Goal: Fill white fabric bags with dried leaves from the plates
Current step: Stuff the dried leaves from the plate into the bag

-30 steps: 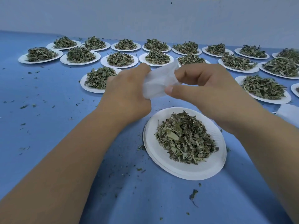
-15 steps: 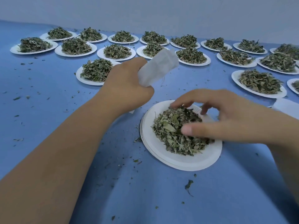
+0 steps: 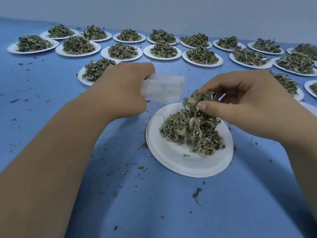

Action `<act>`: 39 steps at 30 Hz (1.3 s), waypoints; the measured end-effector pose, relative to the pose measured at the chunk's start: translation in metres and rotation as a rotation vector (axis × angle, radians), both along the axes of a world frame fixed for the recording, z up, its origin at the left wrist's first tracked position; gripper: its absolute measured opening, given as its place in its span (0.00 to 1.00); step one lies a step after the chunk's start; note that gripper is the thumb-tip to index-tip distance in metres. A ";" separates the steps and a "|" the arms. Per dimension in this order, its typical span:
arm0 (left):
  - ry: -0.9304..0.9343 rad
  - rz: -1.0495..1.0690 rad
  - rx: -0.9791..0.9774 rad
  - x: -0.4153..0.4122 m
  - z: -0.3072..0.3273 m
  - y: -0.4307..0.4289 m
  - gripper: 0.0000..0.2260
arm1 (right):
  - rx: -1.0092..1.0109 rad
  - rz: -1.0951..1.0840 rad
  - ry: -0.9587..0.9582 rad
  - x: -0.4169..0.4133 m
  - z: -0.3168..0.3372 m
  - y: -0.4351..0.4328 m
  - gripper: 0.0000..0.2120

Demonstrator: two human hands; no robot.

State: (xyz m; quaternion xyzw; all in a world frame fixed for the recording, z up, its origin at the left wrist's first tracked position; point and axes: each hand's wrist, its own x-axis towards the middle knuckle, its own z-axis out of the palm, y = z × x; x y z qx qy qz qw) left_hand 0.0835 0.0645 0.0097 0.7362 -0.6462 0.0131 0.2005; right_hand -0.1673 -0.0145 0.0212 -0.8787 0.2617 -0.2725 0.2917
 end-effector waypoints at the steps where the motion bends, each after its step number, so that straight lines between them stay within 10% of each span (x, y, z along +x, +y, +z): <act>1: -0.027 -0.005 0.001 -0.001 0.000 0.000 0.13 | -0.001 -0.023 -0.048 0.000 0.000 0.000 0.09; 27: -0.055 -0.100 0.035 -0.022 -0.004 -0.001 0.10 | 0.034 -0.181 -0.051 0.017 -0.009 0.014 0.09; 39: 0.017 -0.127 0.002 -0.022 -0.005 0.000 0.11 | 0.371 -0.074 -0.252 0.016 -0.010 0.012 0.13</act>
